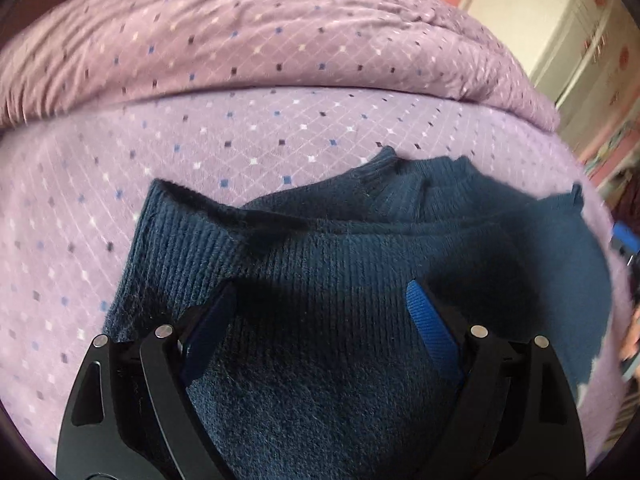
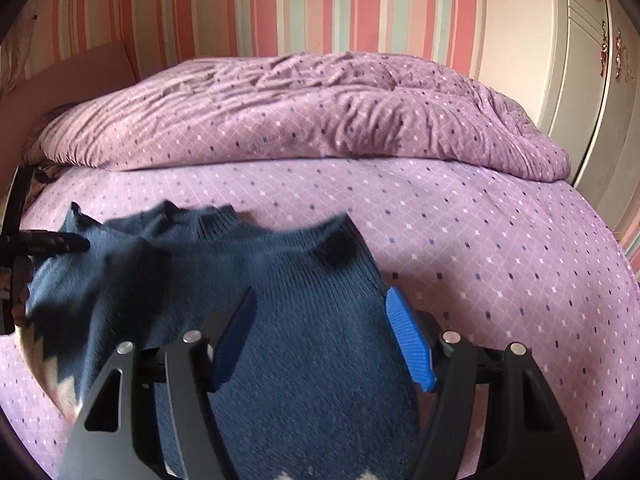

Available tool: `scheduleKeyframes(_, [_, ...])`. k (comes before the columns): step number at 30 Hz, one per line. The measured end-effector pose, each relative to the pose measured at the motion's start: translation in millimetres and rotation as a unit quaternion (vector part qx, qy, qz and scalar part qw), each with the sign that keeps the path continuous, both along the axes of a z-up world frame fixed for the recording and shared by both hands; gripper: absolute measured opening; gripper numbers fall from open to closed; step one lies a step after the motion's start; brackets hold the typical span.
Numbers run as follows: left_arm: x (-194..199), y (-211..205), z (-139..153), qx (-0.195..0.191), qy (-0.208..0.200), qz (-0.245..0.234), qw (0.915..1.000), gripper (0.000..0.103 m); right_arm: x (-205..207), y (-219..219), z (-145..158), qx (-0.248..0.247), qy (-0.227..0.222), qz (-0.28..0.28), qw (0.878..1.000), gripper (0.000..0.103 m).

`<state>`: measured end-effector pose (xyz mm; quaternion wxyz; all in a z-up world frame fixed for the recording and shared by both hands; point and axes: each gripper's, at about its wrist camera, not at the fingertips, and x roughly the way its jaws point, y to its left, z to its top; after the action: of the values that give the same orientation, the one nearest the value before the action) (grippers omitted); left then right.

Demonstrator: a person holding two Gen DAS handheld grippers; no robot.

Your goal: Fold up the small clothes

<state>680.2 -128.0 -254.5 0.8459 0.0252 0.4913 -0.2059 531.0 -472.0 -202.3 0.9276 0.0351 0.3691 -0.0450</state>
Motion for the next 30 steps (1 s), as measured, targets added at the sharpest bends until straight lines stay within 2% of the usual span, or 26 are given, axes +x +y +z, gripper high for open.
scheduleKeyframes(5, [-11.8, -2.2, 14.9, 0.006, -0.022, -0.002, 0.9997, 0.094, 26.9, 14.1, 5.7, 0.013, 0.005, 0.044, 0.999, 0.068])
scheduleKeyframes(10, [-10.5, 3.6, 16.4, 0.002, -0.023, 0.009, 0.9997, 0.094, 58.6, 25.7, -15.2, 0.052, 0.059, 0.082, 0.993, 0.068])
scheduleKeyframes(12, [-10.4, 5.9, 15.2, 0.008, -0.025, 0.013, 0.9996, 0.094, 73.1, 24.8, -33.4, 0.053, 0.092, 0.075, 0.991, 0.068])
scheduleKeyframes(14, [-12.2, 8.3, 15.5, 0.013, -0.03, 0.014, 0.9994, 0.094, 82.5, 19.3, -44.3, 0.05, 0.108, 0.061, 0.991, 0.068])
scheduleKeyframes(17, [-14.8, 10.4, 13.5, 0.026, -0.035, 0.013, 0.999, 0.094, 94.7, 5.8, -61.2, 0.077, 0.136, 0.039, 0.987, 0.068])
scheduleKeyframes(19, [-15.4, 12.6, 9.4, 0.031, -0.031, 0.016, 0.9989, 0.094, 98.4, 3.2, -74.8, 0.077, 0.153, 0.036, 0.984, 0.068])
scheduleKeyframes(24, [-16.9, 17.8, 4.8, 0.029, -0.028, 0.029, 0.9988, 0.094, 98.1, 8.6, -78.0, 0.055, 0.148, 0.038, 0.987, 0.068])
scheduleKeyframes(30, [-23.7, 23.8, 21.2, 0.032, -0.048, 0.047, 0.9972, 0.094, 62.0, 16.4, -33.8, 0.011, 0.092, 0.044, 0.995, 0.068])
